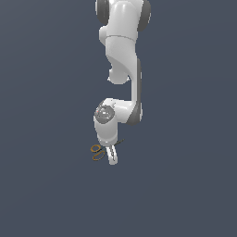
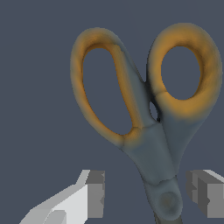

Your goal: Pick up the object and move it to a goal position.

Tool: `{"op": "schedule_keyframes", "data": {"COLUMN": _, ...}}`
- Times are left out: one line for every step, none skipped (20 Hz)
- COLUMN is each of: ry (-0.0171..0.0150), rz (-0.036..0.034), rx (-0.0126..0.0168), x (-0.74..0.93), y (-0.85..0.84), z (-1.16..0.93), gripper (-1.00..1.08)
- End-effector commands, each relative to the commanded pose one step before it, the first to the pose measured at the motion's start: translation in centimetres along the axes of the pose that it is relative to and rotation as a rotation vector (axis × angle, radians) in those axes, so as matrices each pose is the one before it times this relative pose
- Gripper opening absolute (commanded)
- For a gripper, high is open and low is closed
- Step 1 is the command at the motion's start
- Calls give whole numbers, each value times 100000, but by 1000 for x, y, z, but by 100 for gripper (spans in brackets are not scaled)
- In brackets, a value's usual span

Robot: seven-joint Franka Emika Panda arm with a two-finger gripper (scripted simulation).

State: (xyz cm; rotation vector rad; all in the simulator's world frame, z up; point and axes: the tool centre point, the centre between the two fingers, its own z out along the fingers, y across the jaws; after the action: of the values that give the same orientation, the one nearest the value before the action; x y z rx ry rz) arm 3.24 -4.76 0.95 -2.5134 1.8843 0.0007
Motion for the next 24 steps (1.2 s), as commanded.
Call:
{"op": "schedule_keyframes", "data": {"ry": 12, "rz": 26, "rx": -10, "x": 11, "y": -20, "z": 173, "gripper": -100}}
{"op": "schedule_keyframes", "data": {"ry": 0, "rz": 0, "rx": 0, "x": 0, "y": 0, "z": 0, "gripper": -100}}
{"op": "schedule_keyframes", "data": {"ry": 0, "rz": 0, "rx": 0, "x": 0, "y": 0, "z": 0, "gripper": -100}}
{"op": "schedule_keyframes", "data": {"ry": 0, "rz": 0, "rx": 0, "x": 0, "y": 0, "z": 0, "gripper": -100}}
{"op": "schedule_keyframes", "data": {"ry": 0, "rz": 0, "rx": 0, "x": 0, "y": 0, "z": 0, "gripper": -100}}
{"op": "schedule_keyframes", "data": {"ry": 0, "rz": 0, "rx": 0, "x": 0, "y": 0, "z": 0, "gripper": -100}}
{"op": "schedule_keyframes", "data": {"ry": 0, "rz": 0, "rx": 0, "x": 0, "y": 0, "z": 0, "gripper": -100}}
{"op": "schedule_keyframes", "data": {"ry": 0, "rz": 0, "rx": 0, "x": 0, "y": 0, "z": 0, "gripper": -100}}
{"op": "schedule_keyframes", "data": {"ry": 0, "rz": 0, "rx": 0, "x": 0, "y": 0, "z": 0, "gripper": -100}}
{"op": "schedule_keyframes", "data": {"ry": 44, "rz": 176, "rx": 18, "x": 118, "y": 46, "z": -173, "gripper": -100}}
{"op": "schedule_keyframes", "data": {"ry": 0, "rz": 0, "rx": 0, "x": -14, "y": 1, "z": -23, "gripper": -100}}
{"op": "schedule_keyframes", "data": {"ry": 0, "rz": 0, "rx": 0, "x": -43, "y": 4, "z": -69, "gripper": -100}}
{"op": "schedule_keyframes", "data": {"ry": 0, "rz": 0, "rx": 0, "x": -72, "y": 6, "z": -116, "gripper": -100}}
{"op": "schedule_keyframes", "data": {"ry": 0, "rz": 0, "rx": 0, "x": -102, "y": 9, "z": -162, "gripper": -100}}
{"op": "schedule_keyframes", "data": {"ry": 0, "rz": 0, "rx": 0, "x": -131, "y": 12, "z": -209, "gripper": -100}}
{"op": "schedule_keyframes", "data": {"ry": 0, "rz": 0, "rx": 0, "x": -161, "y": 14, "z": -256, "gripper": -100}}
{"op": "schedule_keyframes", "data": {"ry": 0, "rz": 0, "rx": 0, "x": -190, "y": 17, "z": -304, "gripper": -100}}
{"op": "schedule_keyframes", "data": {"ry": -46, "rz": 15, "rx": 9, "x": -210, "y": 23, "z": -348, "gripper": -100}}
{"op": "schedule_keyframes", "data": {"ry": 0, "rz": 0, "rx": 0, "x": -251, "y": 22, "z": -401, "gripper": -100}}
{"op": "schedule_keyframes", "data": {"ry": 0, "rz": 0, "rx": 0, "x": -282, "y": 24, "z": -451, "gripper": -100}}
{"op": "schedule_keyframes", "data": {"ry": 0, "rz": 0, "rx": 0, "x": -313, "y": 27, "z": -502, "gripper": -100}}
{"op": "schedule_keyframes", "data": {"ry": -47, "rz": 13, "rx": 7, "x": -336, "y": 33, "z": -548, "gripper": -100}}
{"op": "schedule_keyframes", "data": {"ry": 0, "rz": 0, "rx": 0, "x": -378, "y": 32, "z": -606, "gripper": -100}}
{"op": "schedule_keyframes", "data": {"ry": 0, "rz": 0, "rx": 0, "x": -411, "y": 35, "z": -660, "gripper": -100}}
